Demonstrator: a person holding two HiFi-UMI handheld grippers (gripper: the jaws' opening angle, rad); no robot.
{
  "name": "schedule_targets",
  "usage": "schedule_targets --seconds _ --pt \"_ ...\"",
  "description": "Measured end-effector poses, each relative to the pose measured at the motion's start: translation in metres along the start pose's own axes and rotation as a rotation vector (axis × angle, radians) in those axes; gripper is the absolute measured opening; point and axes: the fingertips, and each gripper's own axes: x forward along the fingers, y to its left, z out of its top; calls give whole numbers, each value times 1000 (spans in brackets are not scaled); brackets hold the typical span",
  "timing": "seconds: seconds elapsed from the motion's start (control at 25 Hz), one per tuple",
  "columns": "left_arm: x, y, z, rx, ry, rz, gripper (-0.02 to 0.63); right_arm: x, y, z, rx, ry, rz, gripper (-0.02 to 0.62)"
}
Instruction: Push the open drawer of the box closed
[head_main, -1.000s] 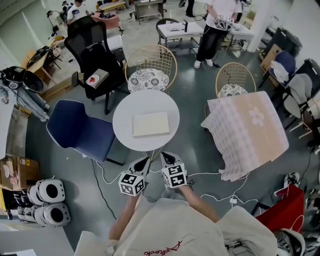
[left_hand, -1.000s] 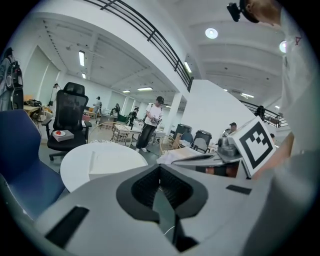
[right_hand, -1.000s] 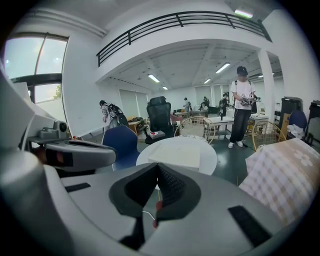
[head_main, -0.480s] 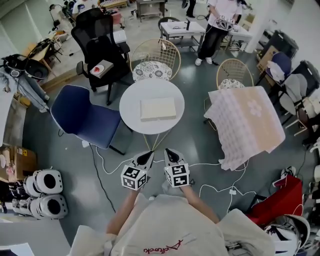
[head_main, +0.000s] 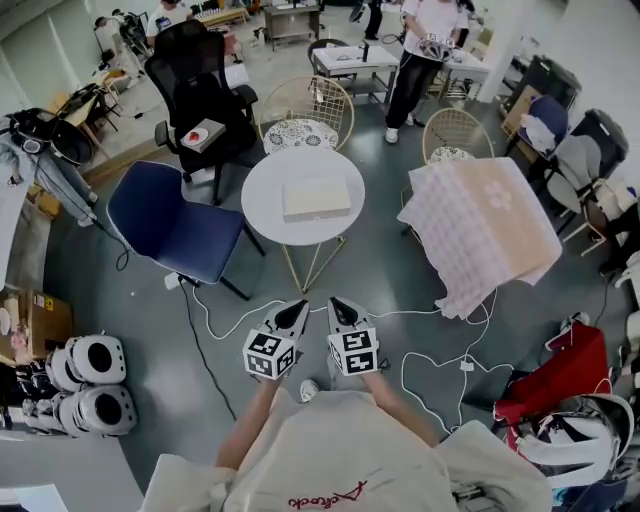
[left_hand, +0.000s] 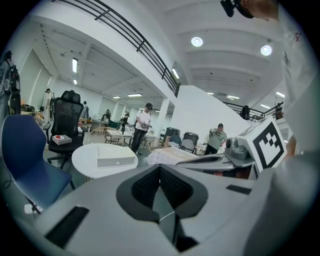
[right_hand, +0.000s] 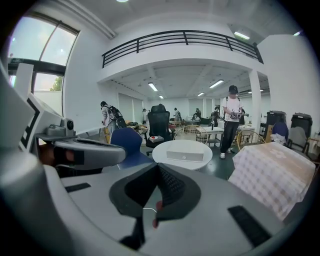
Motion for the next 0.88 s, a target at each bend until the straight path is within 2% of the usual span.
schedule_targets --seconds 0.36,0.88 --pt "-28 -25 -14 9 -4 -9 12 -34 20 -17 0 -1 -7 15" --pt "-36 -24 -13 7 -19 -3 12 -40 23 -10 -37 -20 -17 15"
